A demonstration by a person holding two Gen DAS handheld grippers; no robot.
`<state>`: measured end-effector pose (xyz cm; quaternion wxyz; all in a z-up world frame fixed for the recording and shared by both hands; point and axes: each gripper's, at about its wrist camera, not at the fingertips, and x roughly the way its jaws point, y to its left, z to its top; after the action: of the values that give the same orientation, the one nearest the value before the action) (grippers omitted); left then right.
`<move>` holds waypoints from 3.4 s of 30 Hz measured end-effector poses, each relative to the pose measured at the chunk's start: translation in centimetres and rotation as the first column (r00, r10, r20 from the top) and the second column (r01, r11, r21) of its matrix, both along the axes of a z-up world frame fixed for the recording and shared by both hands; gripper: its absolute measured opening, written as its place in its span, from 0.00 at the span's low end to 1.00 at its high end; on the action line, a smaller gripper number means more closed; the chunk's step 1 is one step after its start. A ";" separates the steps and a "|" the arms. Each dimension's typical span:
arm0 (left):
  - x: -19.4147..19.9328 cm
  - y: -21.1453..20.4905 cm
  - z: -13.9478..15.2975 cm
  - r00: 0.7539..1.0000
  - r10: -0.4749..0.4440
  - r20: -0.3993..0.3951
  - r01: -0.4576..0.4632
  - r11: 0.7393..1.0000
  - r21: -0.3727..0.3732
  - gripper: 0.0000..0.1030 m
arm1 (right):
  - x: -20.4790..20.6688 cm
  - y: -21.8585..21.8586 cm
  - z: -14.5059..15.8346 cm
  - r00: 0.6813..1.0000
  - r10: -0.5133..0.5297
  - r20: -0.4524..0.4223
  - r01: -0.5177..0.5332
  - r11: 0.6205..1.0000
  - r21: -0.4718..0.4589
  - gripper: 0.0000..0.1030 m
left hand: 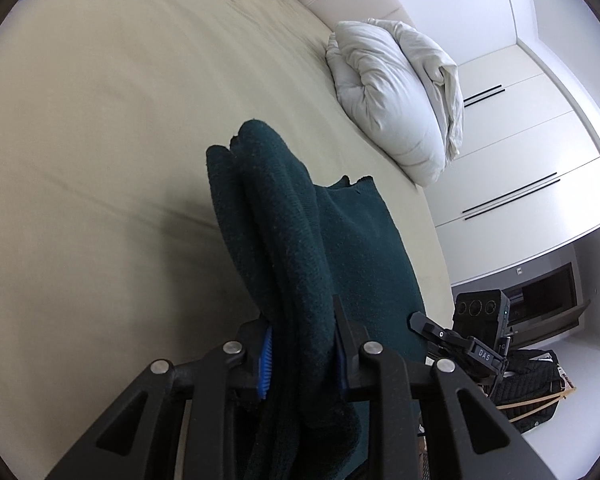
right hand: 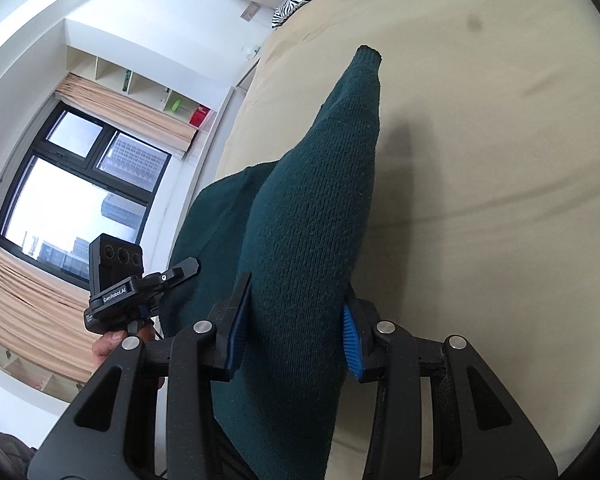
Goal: Fold small clothes
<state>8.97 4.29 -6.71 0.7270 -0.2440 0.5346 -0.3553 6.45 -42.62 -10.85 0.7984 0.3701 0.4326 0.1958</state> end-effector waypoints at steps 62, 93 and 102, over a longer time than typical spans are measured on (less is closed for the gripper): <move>-18.5 -1.9 12.5 0.513 0.176 0.840 -0.567 0.804 0.178 1.00 | -14.3 7.3 12.5 0.851 -0.181 0.494 0.500 0.569 -0.653 0.92; -14.4 -3.5 3.2 0.886 0.157 0.437 -0.407 0.714 0.570 1.00 | -12.9 9.9 8.1 0.970 -0.215 0.118 0.229 0.624 -0.747 1.00; -14.4 -3.1 2.8 0.890 0.158 0.428 -0.404 0.711 0.576 1.00 | -12.1 10.0 6.4 0.974 -0.218 0.064 0.191 0.629 -0.753 1.00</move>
<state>-5.46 1.14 -3.94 0.8942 0.0110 0.4424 -0.0675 -5.70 -32.63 -4.46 0.8893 0.0547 0.4430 -0.0996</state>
